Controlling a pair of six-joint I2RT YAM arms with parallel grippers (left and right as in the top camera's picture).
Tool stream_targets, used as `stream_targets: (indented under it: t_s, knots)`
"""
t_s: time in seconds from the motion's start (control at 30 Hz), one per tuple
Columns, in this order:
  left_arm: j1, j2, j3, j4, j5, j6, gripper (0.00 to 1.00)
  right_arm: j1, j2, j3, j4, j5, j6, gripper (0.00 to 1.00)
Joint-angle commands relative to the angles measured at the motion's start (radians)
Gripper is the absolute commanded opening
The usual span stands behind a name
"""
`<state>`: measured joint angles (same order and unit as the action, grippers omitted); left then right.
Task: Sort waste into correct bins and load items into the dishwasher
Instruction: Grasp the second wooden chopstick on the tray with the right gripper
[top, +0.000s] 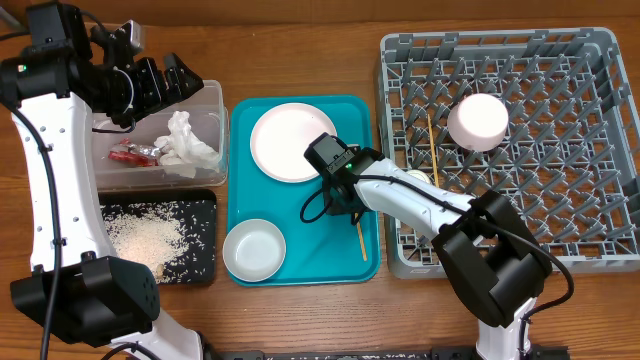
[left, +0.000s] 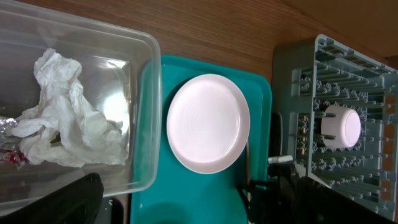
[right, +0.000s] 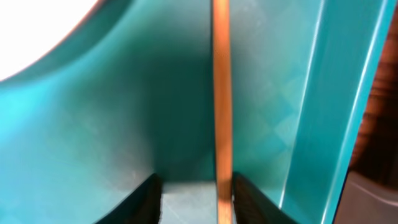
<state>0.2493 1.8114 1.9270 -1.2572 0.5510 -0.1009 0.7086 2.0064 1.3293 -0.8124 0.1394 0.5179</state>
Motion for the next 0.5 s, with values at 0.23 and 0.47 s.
stream_targets:
  t_s: [0.23,0.47]
  knots:
    - [-0.001,-0.002,0.019,0.002,0.015,0.011,1.0,0.003,0.019,-0.014,-0.016,-0.01,-0.021,0.2]
    - [-0.001,-0.002,0.019,0.002,0.015,0.011,1.0,0.003,0.019,-0.012,-0.025,-0.01,-0.021,0.09]
